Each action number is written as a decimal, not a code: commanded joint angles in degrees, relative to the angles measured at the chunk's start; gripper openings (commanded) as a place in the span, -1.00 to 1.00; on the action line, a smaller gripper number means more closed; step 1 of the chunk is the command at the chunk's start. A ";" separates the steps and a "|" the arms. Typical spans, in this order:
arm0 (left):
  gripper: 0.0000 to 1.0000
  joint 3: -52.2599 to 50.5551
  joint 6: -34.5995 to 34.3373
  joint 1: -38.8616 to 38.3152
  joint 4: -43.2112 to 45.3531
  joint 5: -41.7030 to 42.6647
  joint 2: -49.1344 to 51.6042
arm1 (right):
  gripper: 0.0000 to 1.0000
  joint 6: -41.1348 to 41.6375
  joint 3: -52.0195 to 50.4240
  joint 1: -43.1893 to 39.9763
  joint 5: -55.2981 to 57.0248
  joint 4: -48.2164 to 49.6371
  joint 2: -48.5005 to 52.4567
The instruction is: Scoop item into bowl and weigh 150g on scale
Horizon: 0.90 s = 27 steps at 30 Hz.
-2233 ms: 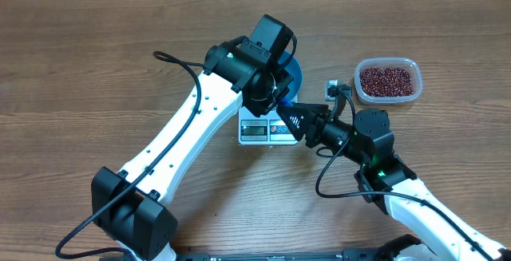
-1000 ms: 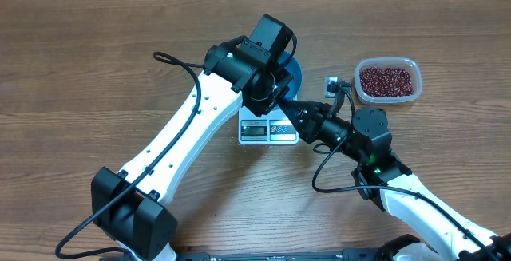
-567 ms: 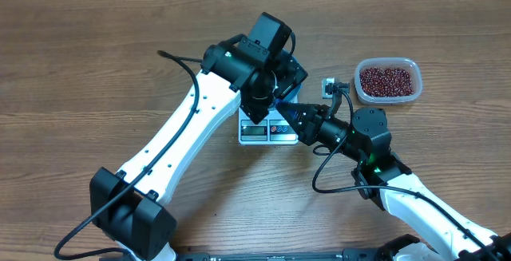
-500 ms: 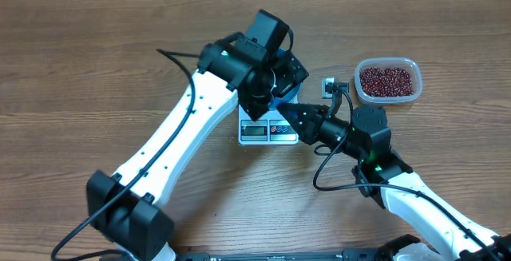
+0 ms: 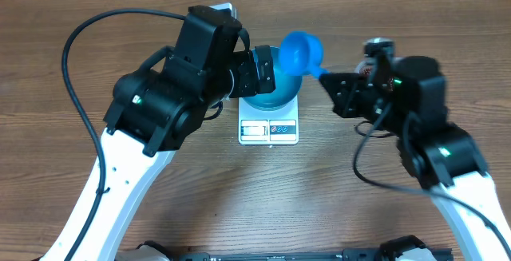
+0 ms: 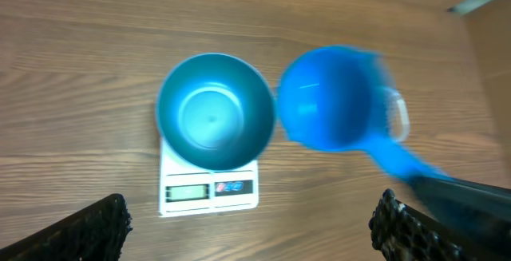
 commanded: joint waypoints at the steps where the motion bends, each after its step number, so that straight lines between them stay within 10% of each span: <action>1: 0.99 -1.70 5.81 0.09 -0.31 -3.48 0.76 | -0.93 -2.34 1.95 -1.36 5.18 -2.40 -6.23; 11: 0.99 -8.20 8.81 0.15 0.44 -3.67 1.46 | -0.93 -8.28 1.95 -1.88 33.51 -18.40 -17.14; 22: 0.99 -10.19 13.44 -2.60 4.46 3.96 3.32 | -0.93 -8.50 5.55 -4.15 46.77 -21.31 -1.27; 23: 0.86 -10.78 13.42 -3.15 4.72 3.80 3.72 | -0.93 -8.52 6.47 -4.79 46.18 -21.31 0.20; 25: -0.75 -12.35 13.25 -4.39 4.87 3.08 5.25 | -0.93 -8.79 9.01 -6.45 45.83 -21.27 3.23; 27: -0.91 -13.90 11.41 -5.22 5.14 2.08 6.75 | -0.93 -11.47 11.41 -7.96 43.50 -20.96 5.46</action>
